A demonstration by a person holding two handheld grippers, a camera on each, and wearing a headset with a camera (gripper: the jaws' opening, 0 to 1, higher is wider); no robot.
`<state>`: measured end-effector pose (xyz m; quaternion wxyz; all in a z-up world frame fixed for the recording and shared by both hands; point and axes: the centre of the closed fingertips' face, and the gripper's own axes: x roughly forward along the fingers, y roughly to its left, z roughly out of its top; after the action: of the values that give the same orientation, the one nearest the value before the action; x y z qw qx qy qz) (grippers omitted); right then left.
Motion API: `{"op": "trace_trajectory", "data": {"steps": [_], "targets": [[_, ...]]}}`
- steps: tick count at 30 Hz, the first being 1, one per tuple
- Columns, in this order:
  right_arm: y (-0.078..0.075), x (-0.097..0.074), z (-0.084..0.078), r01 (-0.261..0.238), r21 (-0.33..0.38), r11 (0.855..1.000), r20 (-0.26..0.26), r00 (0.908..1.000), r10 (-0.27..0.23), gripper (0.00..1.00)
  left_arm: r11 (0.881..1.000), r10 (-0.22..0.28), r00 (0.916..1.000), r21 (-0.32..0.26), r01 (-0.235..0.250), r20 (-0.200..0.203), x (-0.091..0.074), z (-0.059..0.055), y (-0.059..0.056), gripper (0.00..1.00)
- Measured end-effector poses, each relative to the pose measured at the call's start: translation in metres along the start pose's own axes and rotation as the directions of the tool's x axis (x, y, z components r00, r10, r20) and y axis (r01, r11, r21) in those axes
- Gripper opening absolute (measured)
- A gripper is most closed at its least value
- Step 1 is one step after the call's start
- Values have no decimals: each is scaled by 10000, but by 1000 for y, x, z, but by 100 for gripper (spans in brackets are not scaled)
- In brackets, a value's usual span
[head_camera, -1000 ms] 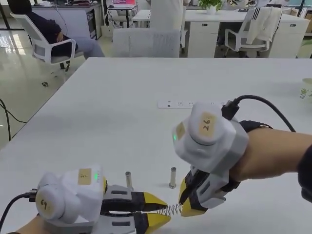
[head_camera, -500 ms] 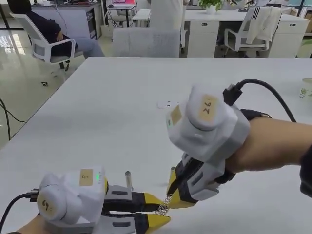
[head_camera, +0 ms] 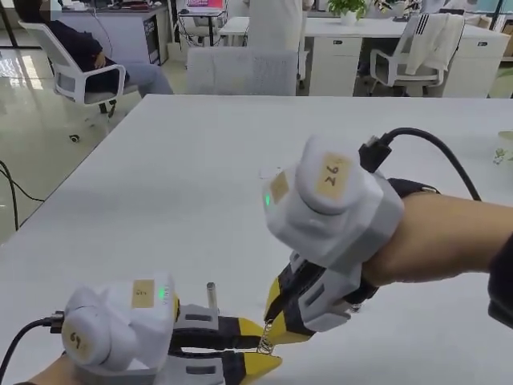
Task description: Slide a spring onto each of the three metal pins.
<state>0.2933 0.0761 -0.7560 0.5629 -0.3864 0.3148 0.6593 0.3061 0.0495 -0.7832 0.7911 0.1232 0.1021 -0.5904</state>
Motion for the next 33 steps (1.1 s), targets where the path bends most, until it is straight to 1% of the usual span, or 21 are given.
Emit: {"op": "trace_trajectory", "data": {"steps": [5,10,13,17,26,29,33], "targets": [[1,3,-1,-115,135,9998,-73,9999,116,13,10000,25,9999,-11,-25,108,0,2,1,2],[1,7,-3,-157,91,9998,-174,9997,158,9,10000,41,9996,-23,-40,274,-1,5,1,2],[0,8,-4,-181,132,9997,-192,9996,184,9,10000,65,9993,-32,-64,358,-2,7,1,2],[0,8,-4,-154,165,9997,-176,9997,157,9,9998,132,9982,-179,-122,578,-3,12,2,2],[-1,9,-3,-101,113,9999,-223,9997,103,8,9996,177,9977,-230,-162,647,-3,12,2,3],[-3,9,-2,-61,141,9999,-243,9997,65,8,9988,261,9974,-433,-232,674,-4,12,4,3],[-5,10,-2,-61,152,9999,-275,9996,65,8,9983,301,9974,-520,-267,656,-5,11,5,4]]}}
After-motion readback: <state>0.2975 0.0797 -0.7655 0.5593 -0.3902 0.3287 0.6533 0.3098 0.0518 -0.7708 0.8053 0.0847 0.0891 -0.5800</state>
